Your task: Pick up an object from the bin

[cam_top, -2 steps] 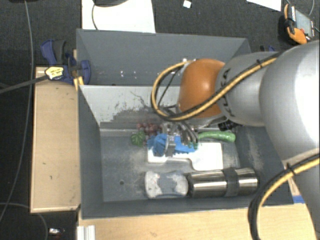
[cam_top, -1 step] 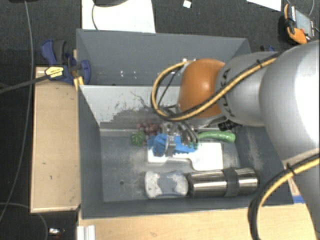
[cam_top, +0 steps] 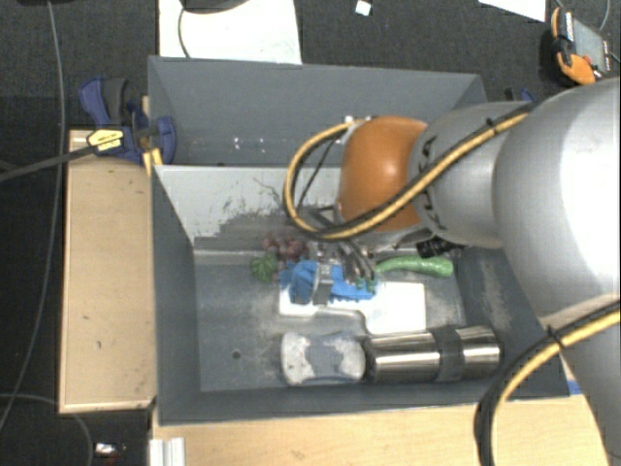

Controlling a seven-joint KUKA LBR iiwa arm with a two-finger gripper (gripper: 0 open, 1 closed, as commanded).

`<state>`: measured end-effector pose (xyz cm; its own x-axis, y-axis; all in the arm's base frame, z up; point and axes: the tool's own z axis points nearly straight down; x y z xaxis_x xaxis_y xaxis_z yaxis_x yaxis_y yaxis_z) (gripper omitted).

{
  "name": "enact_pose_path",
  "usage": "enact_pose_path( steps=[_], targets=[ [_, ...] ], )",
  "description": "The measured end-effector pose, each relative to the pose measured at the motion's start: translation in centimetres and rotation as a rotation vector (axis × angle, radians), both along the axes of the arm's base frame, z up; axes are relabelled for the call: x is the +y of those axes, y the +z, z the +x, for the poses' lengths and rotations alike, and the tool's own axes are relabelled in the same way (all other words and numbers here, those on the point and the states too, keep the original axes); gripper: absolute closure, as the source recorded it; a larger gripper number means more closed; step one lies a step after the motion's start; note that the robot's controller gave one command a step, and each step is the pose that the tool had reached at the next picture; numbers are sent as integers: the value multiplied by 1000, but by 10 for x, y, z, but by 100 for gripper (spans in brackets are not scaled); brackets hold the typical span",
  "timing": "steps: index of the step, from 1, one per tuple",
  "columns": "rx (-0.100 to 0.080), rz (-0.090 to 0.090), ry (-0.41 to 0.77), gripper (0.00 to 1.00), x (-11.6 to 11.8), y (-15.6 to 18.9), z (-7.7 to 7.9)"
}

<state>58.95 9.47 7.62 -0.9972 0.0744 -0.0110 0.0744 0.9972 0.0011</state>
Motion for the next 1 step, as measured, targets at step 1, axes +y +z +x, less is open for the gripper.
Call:
enact_pose_path(
  steps=[1],
  targets=[
    [1, 5, -2, 100, -4, 2, -1]
  ],
)
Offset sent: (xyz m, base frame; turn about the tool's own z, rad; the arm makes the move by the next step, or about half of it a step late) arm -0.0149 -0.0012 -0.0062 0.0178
